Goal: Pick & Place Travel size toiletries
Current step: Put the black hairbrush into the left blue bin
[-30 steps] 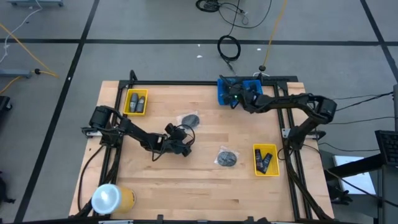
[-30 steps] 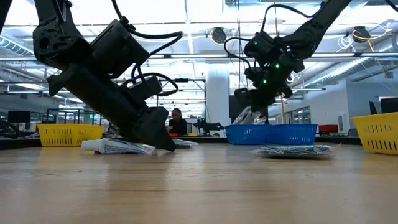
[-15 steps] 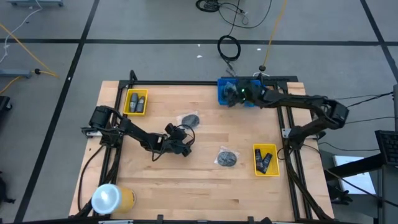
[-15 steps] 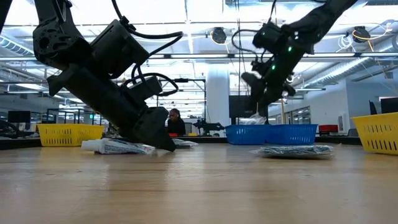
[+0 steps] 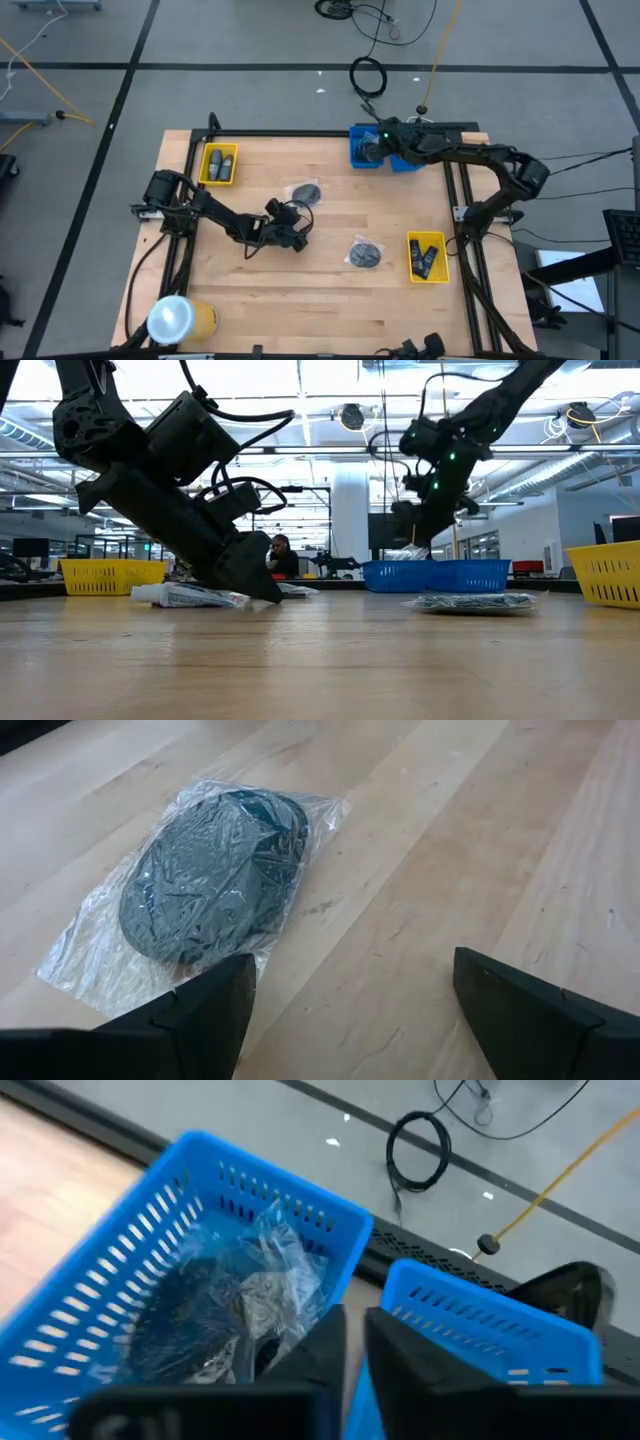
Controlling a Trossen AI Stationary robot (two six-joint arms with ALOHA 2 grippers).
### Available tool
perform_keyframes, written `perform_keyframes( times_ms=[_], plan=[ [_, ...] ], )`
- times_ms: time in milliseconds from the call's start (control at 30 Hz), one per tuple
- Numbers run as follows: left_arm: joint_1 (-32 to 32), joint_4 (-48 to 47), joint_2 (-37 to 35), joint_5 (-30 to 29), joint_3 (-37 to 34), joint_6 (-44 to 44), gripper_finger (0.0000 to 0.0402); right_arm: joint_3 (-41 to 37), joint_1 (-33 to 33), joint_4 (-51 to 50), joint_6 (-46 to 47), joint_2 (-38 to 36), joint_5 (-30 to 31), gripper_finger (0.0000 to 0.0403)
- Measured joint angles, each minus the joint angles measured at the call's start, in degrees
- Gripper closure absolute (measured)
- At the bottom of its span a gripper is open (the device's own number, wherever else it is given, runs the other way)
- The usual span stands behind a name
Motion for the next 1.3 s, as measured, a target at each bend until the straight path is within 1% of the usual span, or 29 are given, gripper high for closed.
perform_keyframes(
  times_ms=[33, 100, 167, 267, 333, 533, 633, 767, 800, 867, 933, 1033, 1133, 1233, 1300],
  plan=[
    [-0.02, 0.01, 0.0, 0.0, 0.0, 0.0, 0.0066, -0.01, -0.02, 0.68, -0.3, 0.9, 0.01, 0.0384],
    [-0.02, 0.07, 0.0, 0.02, 0.0, -0.02, 0.0066, -0.01, -0.01, 1.83, -0.83, 2.4, -0.04, 0.0397],
    [-0.02, 0.12, 0.0, 0.0, 0.0, 0.0, 0.0066, -0.01, 0.03, 1.93, -0.28, 3.16, -0.28, 0.0393],
    [-0.01, 0.21, 0.0, 0.0, 0.0, 0.02, 0.0066, -0.01, 0.01, 1.9, 0.44, 4.17, -4.47, 0.0391],
    [-0.02, 0.23, 0.0, 0.0, 0.0, 0.02, 0.0066, -0.01, 0.03, 1.97, 0.44, 4.99, -5.97, 0.0398],
    [-0.02, 0.23, 0.0, 0.0, 0.0, -0.04, 0.0066, -0.01, 0.09, 2.92, 0.45, 6.79, -8.73, 0.04],
    [-0.02, 0.23, 0.0, -0.01, 0.0, -0.17, 0.0066, -0.01, 0.53, 3.91, 0.31, 6.77, -9.29, 0.0402],
    [-0.01, 0.2, 0.0, -0.02, 0.0, 0.0, 0.0066, -0.08, 0.53, 6.11, -0.27, 5.14, -15.12, 0.04],
    [-0.02, 0.2, 0.0, -0.02, 0.0, 0.0, 0.0066, 0.01, 0.56, 5.96, -0.36, 4.7, -15.37, 0.04],
    [-0.02, 0.19, 0.0, -0.02, 0.0, 0.03, 0.0066, -0.09, 0.58, 2.93, -0.64, 3.27, -14.69, 0.04],
    [-0.01, 0.14, 0.0, -0.02, 0.02, 0.04, 0.0066, -0.15, 0.63, 1.52, -1.15, 1.61, -12.08, 0.0402],
    [-0.02, -0.14, 0.0, 0.0, 0.02, 0.07, 0.0066, -0.1, 1.84, -0.42, -1.9, -1.45, -5.74, 0.0401],
    [0.0, -0.83, -0.64, 1.02, 0.02, 0.67, 0.0066, -0.62, 4.9, -0.53, -4.82, -4.89, 1.21, 0.0399],
    [-0.09, -3.27, -4.03, 1.34, 0.03, 1.03, 0.0066, -2.78, 9.85, 2.59, -8.34, -8.07, 7.43, 0.0401],
    [-0.13, -6.18, -7.49, 0.46, 0.09, 1.41, 0.0066, -5.49, 13.79, 7.99, -11.25, -9.49, 7.57, 0.0402]
  ],
)
